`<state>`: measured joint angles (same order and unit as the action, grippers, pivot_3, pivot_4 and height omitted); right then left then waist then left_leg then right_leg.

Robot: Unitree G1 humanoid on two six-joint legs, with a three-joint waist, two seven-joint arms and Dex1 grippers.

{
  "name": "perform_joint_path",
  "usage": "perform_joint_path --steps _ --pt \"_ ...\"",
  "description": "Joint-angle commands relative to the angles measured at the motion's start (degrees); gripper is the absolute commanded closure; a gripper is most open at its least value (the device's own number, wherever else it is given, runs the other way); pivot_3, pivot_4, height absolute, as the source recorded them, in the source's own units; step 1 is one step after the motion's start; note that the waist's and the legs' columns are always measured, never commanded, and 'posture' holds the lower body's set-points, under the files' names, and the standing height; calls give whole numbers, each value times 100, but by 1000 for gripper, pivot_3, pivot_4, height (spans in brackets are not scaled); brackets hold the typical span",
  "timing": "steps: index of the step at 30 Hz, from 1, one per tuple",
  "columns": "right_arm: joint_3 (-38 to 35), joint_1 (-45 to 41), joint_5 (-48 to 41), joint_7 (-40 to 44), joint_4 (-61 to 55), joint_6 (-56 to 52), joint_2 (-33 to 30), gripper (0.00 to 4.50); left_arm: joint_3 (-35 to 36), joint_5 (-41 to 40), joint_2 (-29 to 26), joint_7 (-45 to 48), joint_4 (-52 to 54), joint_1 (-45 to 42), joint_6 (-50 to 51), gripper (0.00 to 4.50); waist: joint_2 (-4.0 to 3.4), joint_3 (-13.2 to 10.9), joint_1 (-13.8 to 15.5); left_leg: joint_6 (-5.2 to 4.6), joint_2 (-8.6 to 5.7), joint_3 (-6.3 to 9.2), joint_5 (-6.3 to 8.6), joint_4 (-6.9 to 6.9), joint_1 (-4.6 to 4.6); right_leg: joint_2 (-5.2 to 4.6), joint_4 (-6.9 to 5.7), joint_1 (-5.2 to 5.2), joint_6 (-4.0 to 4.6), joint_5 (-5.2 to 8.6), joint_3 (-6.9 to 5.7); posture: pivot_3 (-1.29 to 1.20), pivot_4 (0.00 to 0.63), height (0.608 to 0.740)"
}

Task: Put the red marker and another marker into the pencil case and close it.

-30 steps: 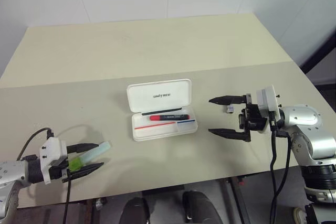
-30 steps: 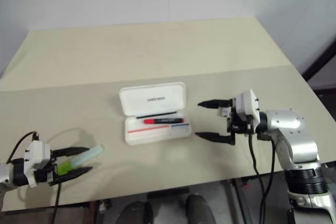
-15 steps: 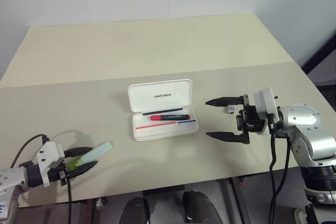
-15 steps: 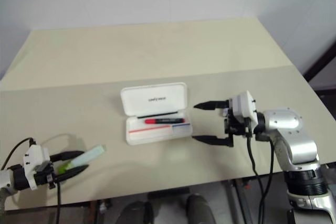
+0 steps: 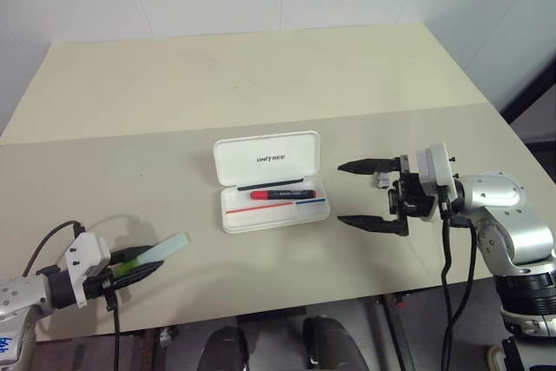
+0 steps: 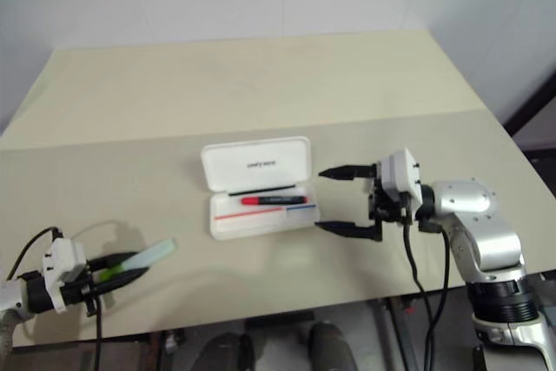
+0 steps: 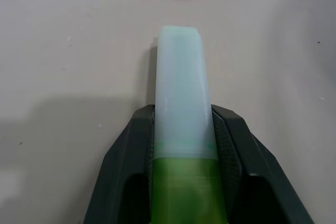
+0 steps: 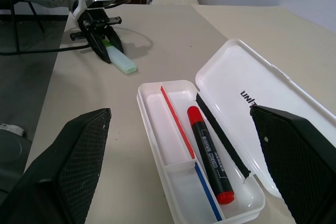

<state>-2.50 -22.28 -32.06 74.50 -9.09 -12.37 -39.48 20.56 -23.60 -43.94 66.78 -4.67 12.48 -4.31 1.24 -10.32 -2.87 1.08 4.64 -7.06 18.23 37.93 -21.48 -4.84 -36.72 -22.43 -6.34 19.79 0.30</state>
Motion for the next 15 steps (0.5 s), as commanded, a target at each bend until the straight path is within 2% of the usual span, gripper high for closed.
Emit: perform_joint_path --steps 1,9,15 --pt "0 -29 6 -31 -192 147 43 0 -120 -181 -10 36 473 -206 89 3362 1 0 3 0 0 0 0 0 0 1 -1 0 0 0 0 0 150 740" --pt "-16 155 114 -123 -126 272 101 0 -479 -412 -117 -9 1402 -1072 678 3362 2 0 4 15 -3 -2 -9 2 0 17 -4 0 0 0 2 0 150 740" --pt "-59 342 154 -304 -281 315 129 0 -1055 -285 -33 -80 1573 -1891 1039 3362 2 0 22 29 -10 -3 -16 3 0 31 -5 -1 -1 0 4 0 150 740"
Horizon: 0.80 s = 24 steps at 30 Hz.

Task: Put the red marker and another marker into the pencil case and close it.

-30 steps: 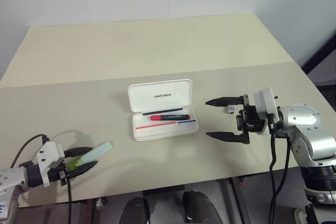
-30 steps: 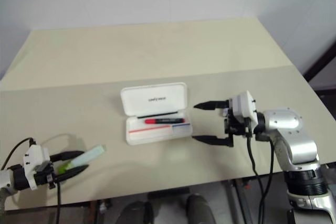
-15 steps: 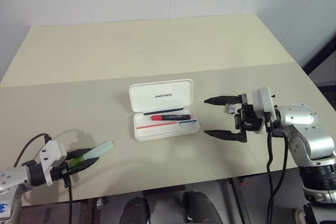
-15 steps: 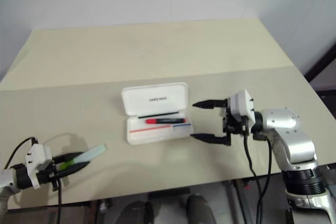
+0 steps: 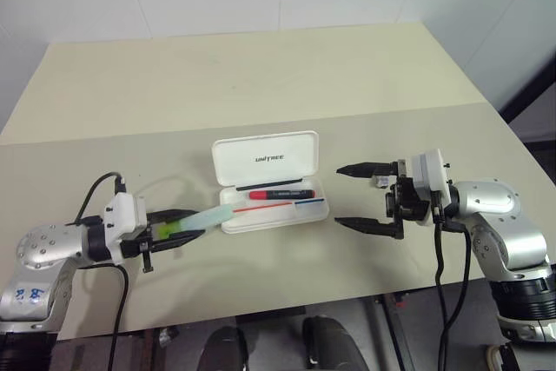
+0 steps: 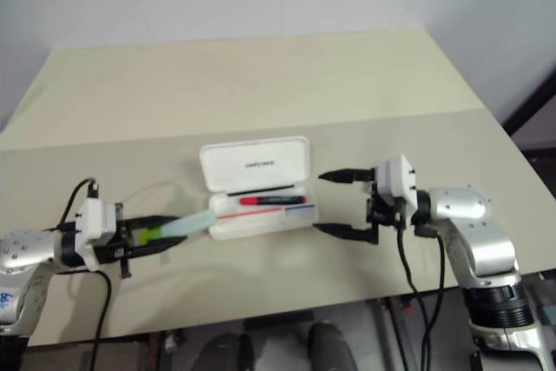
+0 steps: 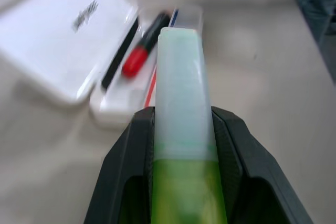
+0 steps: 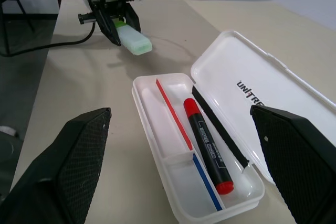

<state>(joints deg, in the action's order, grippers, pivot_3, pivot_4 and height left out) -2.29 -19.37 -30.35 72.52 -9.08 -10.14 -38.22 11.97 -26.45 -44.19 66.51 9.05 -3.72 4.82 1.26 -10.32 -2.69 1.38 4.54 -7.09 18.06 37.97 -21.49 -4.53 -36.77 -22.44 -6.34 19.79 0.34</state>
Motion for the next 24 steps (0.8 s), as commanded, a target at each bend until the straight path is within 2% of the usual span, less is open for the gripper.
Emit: perform_joint_path --steps 1,6,14,24 --pt "-100 95 -16 -148 -321 99 -2 0 -298 29 22 -83 183 -389 172 3362 0 0 6 0 0 0 0 2 0 1 -1 -1 0 0 1 0 150 740" --pt "-239 372 -29 -352 -560 103 -57 0 -815 213 213 -31 -144 -911 158 3362 0 0 44 1 1 -2 -1 7 0 5 -4 -1 -1 0 4 0 150 740" --pt "-478 878 -74 -786 -1081 29 -110 0 -1633 829 1009 -251 -1004 -1945 -72 3362 5 -3 176 1 -8 -8 -1 25 -3 7 -9 4 -5 -3 3 0 150 740" --pt "-641 1313 -114 -1202 -1555 -79 -139 0 -2029 1038 1389 50 -1650 -2562 -237 3362 6 -3 231 4 -6 -46 -3 29 -3 13 -11 1 -7 -4 7 0 150 740"
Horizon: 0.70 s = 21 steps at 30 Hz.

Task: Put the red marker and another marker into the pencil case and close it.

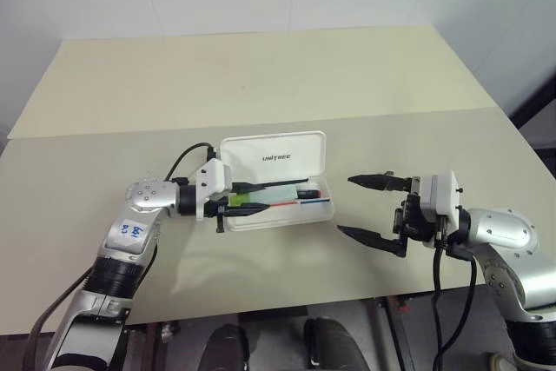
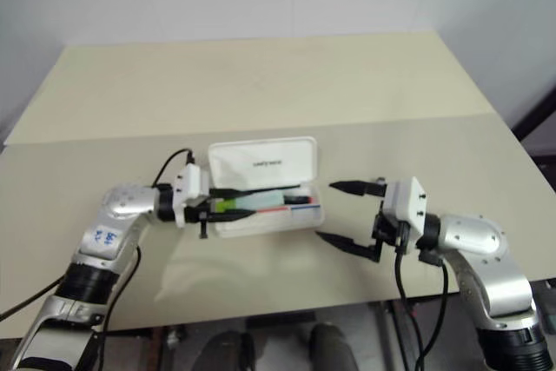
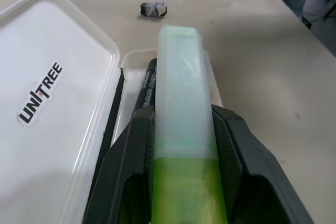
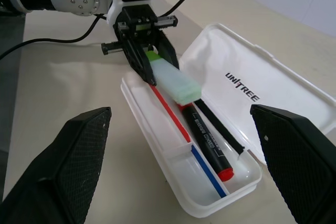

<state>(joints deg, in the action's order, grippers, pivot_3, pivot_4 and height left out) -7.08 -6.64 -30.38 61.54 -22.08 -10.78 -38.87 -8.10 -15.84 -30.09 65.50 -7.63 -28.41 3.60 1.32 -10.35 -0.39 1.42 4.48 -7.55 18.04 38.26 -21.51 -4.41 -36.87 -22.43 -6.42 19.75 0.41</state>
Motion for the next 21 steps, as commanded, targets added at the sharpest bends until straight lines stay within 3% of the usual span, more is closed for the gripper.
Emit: perform_joint_path --steps 1,17,18,21 --pt "-178 60 -112 -121 -276 -23 -79 0 -27 -18 -38 195 15 -87 -100 3362 0 0 2 0 1 -3 0 0 0 0 0 0 0 0 1 0 150 740" --pt "-94 60 -69 -288 -255 50 -13 0 -69 152 -371 396 36 74 45 3362 0 0 27 0 1 -3 0 1 0 0 -1 0 0 0 1 0 150 740" --pt "-86 48 -66 -288 -245 57 -9 0 -81 169 -343 363 27 56 44 2632 1 0 27 -1 1 -4 0 1 0 0 -1 0 0 0 2 0 150 740" --pt "-69 19 -57 -301 -230 70 8 0 -116 17 -251 411 135 65 354 1686 0 0 24 -1 1 -4 0 1 0 0 -2 0 0 0 2 0 150 740"
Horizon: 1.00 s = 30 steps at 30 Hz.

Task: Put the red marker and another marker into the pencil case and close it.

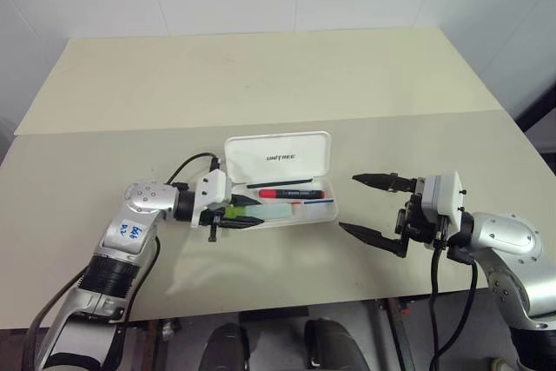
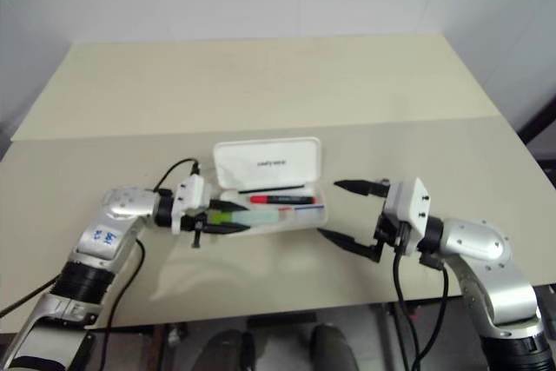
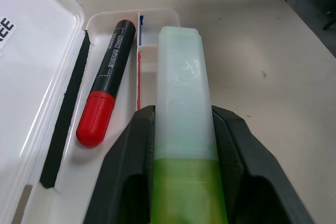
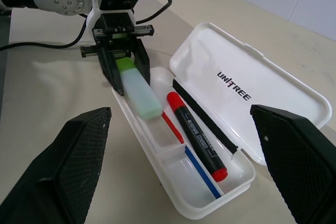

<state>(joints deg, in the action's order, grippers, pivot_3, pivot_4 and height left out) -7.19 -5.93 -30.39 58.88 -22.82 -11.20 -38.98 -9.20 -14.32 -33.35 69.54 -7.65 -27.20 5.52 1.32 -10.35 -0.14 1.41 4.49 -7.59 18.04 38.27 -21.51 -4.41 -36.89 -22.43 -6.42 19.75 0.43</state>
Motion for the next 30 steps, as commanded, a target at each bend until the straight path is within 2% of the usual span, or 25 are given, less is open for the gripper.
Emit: perform_joint_path --steps 1,5,16,22,26,30 --pt "-53 -61 -53 -35 -149 117 22 0 5 -145 107 -2 144 -59 186 1454 0 0 0 0 0 0 0 0 0 1 0 0 0 0 0 0 150 740" --pt "-26 -84 -39 -52 -154 126 45 0 22 -61 302 -187 93 -106 140 38 0 0 0 0 0 0 0 0 0 1 0 0 0 0 0 0 150 740" --pt "14 -118 78 -301 -70 44 130 0 256 -476 233 24 517 94 249 13 0 0 -10 0 1 0 0 2 0 1 -2 0 0 0 1 0 150 740" --pt "-71 46 745 -1569 137 -460 355 0 706 -1076 -5 247 1015 302 412 13 0 0 -13 3 4 1 -2 2 0 0 -5 -1 0 0 1 0 150 740" --pt "-229 34 1172 -2765 563 -626 965 0 1068 -1415 -242 203 1307 327 649 13 4 2 -15 6 4 1 -3 2 0 1 -7 -2 1 0 2 0 150 740" --pt "-324 -141 1485 -3534 873 -627 1355 0 1314 -1586 -410 126 1451 315 806 13 3 1 -24 6 3 -3 -4 1 0 0 -7 -2 1 0 4 0 150 740"
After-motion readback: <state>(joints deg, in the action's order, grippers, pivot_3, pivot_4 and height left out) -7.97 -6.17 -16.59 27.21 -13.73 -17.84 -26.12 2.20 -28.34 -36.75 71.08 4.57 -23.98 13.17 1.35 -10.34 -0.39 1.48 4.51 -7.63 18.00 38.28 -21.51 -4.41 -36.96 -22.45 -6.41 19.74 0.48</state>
